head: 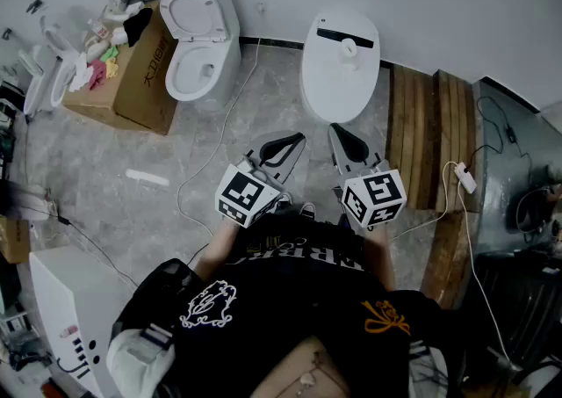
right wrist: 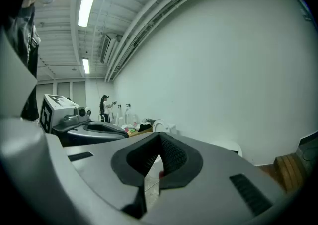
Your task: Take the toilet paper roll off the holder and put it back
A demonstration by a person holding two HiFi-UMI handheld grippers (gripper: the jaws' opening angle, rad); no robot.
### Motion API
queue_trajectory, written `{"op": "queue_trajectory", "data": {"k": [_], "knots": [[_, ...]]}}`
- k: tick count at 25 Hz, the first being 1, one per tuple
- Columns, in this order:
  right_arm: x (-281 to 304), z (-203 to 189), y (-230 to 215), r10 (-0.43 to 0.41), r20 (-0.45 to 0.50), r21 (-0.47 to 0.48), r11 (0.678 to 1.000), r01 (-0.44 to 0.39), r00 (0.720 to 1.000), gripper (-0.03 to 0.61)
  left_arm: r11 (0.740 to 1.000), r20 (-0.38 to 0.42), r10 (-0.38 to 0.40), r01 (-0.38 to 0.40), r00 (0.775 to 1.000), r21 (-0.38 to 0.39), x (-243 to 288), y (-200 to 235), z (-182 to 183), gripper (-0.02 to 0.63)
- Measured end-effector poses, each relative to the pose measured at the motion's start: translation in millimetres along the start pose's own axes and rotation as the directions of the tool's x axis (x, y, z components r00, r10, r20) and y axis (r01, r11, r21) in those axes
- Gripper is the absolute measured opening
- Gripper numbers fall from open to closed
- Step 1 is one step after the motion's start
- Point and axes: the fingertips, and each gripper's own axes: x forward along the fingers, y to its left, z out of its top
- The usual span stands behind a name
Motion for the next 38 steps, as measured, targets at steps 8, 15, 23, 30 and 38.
{"op": "queue_trajectory", "data": {"k": [8,15,23,30,38], "knots": [[11.0,-1.0,11.8,0.019,-0.005,0.018,1.0,-0.018,1.0,0.014,1.0,0.002,-0.004,0.004,1.0,0.005,-7.5,11.0,-3.4,0.023],[16.5,-4.5,20.3,0.005,0.01,0.044,0.999,-0.006,1.0,0.014,0.999,0.01,-0.032,0.033,0.999,-0.009,-10.2,19.3,-11.0,0.023],[21.2,-22.1,8.7,-0.063,0.0,0.098,0.993,0.063,0.998,0.014,0.997,-0.004,-0.073,0.073,0.997,-0.035,-1.8,28.6,-28.9,0.023],[37.3,-23.6,-19.1,-0.077,-0.024,0.112,0.99,0.079,0.997,0.014,0.996,-0.006,-0.076,0.075,0.997,-0.051,23.9,45.4,-30.7,0.023],[71.9,-18.1,-93.4,-0.023,-0.048,0.118,0.993,0.028,0.999,0.014,0.997,-0.025,0.0,-0.002,1.0,-0.077,91.1,76.8,-26.0,0.023]]}}
